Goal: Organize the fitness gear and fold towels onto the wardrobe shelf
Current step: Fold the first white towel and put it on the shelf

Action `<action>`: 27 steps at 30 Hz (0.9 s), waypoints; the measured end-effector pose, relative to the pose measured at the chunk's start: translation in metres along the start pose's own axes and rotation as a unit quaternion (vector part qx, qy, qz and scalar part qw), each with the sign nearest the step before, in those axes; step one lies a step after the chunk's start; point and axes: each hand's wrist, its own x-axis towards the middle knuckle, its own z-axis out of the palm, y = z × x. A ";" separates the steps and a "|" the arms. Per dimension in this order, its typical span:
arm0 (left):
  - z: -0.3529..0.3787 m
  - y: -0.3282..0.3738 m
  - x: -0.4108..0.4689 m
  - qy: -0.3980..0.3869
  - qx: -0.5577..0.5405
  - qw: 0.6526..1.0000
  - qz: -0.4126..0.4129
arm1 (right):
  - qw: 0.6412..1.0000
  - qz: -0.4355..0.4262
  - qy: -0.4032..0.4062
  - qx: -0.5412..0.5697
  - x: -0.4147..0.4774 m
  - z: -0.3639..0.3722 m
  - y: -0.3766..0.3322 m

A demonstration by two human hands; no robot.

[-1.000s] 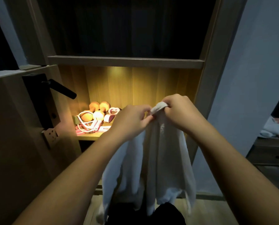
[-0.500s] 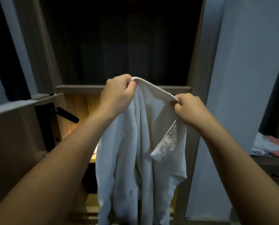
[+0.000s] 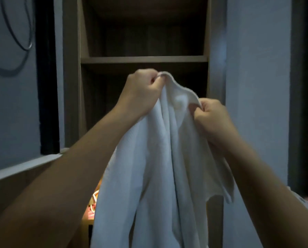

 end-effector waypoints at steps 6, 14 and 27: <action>0.041 -0.079 -0.091 -0.055 0.092 0.988 -0.110 | 0.987 0.117 -0.108 0.018 -0.074 0.041 0.054; 0.120 -0.156 -0.263 -0.248 0.161 0.921 -0.253 | 0.841 0.441 -0.258 0.178 -0.191 0.104 0.135; 0.152 -0.160 -0.403 -0.141 -0.099 0.903 -0.394 | 0.639 0.714 -0.096 0.270 -0.273 0.169 0.203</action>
